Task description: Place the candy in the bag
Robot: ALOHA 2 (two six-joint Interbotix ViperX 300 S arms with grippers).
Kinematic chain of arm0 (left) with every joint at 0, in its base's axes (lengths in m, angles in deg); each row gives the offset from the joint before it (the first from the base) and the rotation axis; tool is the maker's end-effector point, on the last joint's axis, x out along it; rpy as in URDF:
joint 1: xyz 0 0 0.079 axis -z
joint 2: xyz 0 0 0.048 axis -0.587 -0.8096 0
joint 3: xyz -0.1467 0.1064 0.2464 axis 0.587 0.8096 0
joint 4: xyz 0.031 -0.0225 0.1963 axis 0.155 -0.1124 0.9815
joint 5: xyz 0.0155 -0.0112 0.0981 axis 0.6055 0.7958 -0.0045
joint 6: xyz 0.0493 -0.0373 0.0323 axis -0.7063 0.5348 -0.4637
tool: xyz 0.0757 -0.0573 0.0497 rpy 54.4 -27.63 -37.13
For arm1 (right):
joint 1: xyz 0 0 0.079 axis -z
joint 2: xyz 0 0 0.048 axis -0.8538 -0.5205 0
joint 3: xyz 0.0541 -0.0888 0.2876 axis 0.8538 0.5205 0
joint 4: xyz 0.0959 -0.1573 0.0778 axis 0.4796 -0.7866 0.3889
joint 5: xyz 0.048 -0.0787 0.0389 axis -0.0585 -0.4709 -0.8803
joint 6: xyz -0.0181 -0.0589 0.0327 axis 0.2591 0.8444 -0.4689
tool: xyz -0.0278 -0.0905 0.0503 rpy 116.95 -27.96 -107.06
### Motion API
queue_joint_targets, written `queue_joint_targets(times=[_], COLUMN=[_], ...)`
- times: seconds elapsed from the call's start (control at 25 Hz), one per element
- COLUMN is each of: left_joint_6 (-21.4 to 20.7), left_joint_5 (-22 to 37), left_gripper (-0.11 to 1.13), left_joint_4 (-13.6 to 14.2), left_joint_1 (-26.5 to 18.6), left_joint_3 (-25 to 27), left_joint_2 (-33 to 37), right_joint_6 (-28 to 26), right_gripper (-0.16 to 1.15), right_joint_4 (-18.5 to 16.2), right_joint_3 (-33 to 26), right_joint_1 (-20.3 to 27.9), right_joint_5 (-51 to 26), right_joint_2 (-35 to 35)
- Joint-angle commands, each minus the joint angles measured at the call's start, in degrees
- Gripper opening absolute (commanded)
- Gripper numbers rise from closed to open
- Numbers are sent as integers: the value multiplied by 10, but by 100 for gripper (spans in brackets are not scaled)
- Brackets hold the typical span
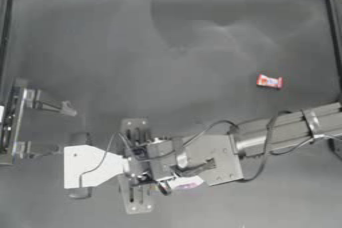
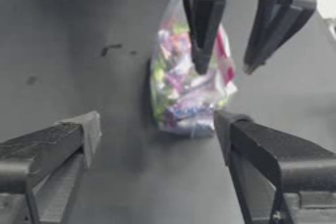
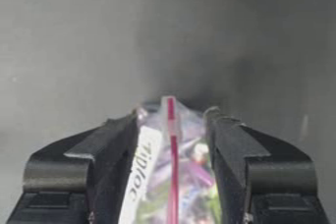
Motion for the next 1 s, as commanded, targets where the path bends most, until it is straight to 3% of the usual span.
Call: queue_joint_targets(times=[0.04,0.6,1.0], left_joint_6=[0,0,0], left_joint_5=[-4,-6,-6], left_gripper=[100,99,100], left_joint_4=[-1,-1,-1], left_joint_1=[0,0,0], left_joint_3=[-7,-6,-6], left_joint_2=[-4,-4,-4], right_joint_6=[-1,0,1], right_gripper=[80,79,59], right_joint_4=[3,1,1], right_joint_3=[-15,-19,-19], right_joint_1=[-1,-1,-1], right_joint_5=[0,0,-7], right_joint_2=[15,15,16])
